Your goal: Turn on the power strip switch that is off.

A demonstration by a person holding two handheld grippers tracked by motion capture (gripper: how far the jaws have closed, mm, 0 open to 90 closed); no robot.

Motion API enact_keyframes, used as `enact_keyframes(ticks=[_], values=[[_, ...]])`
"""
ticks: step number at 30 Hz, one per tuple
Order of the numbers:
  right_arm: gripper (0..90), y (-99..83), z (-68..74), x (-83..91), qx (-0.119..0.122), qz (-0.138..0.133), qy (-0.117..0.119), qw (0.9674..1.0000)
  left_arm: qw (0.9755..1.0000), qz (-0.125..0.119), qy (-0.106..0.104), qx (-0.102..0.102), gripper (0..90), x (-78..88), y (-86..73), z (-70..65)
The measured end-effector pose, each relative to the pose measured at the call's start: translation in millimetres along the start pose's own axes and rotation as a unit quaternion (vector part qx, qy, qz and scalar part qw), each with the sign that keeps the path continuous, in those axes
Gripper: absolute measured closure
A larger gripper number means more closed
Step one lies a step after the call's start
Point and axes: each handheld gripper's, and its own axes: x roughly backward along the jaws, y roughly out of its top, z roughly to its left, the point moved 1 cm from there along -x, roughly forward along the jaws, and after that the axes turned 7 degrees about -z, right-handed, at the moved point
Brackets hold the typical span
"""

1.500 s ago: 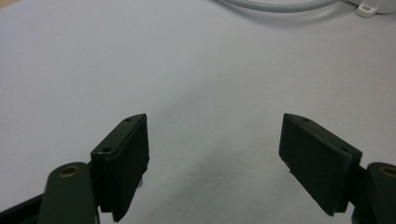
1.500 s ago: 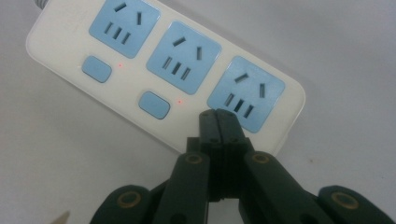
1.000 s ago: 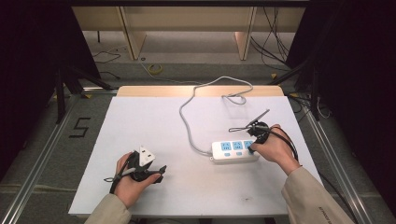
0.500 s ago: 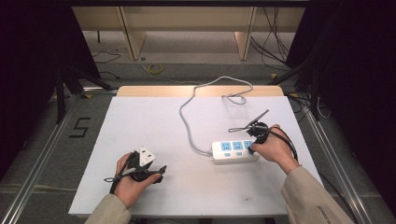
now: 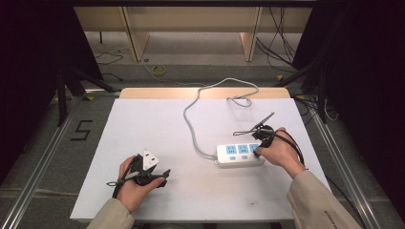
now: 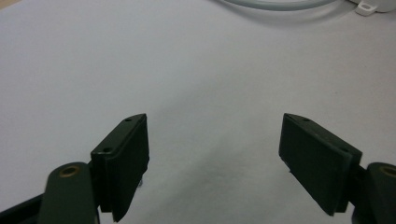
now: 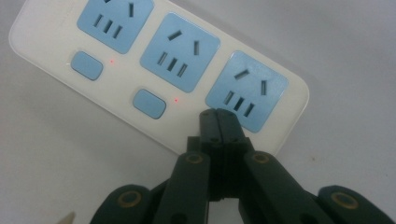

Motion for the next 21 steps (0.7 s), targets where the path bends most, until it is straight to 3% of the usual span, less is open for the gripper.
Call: enact_keyframes(ticks=[21], values=[[90.0,-0.8,0.4,-0.9,0.0,-0.002,-0.002,1.0,1.0,0.002,0.0,-0.001,24.2,-0.1,-0.1,0.5]])
